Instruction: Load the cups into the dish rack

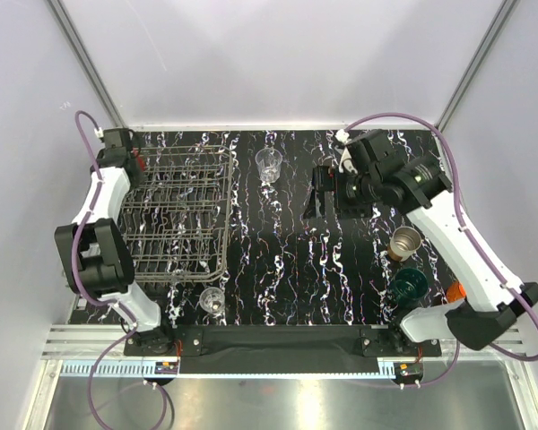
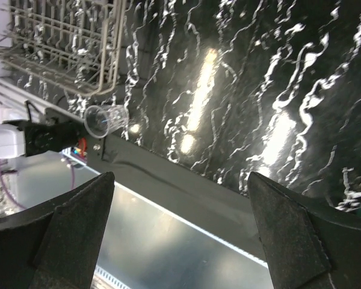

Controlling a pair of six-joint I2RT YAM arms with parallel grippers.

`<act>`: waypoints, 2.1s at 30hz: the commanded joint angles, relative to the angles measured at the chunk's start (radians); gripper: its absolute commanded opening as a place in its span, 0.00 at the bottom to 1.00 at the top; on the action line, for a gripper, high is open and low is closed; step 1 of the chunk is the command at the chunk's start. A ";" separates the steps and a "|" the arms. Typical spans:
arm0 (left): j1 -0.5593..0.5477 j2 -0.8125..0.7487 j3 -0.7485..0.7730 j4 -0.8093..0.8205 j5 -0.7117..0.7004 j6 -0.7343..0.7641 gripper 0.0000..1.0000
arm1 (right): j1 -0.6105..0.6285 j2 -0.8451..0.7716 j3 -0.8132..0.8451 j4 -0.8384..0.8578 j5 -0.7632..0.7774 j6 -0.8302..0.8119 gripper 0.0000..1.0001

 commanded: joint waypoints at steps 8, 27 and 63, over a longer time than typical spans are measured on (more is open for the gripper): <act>0.079 0.155 0.109 0.144 -0.092 0.033 0.00 | -0.156 0.145 0.100 -0.026 -0.052 -0.163 1.00; 0.132 0.374 0.324 0.090 -0.002 0.042 0.00 | -0.267 0.277 0.190 -0.040 -0.140 -0.184 0.99; 0.157 0.311 0.221 0.036 0.009 -0.031 0.99 | -0.279 0.210 0.166 -0.046 -0.083 -0.143 1.00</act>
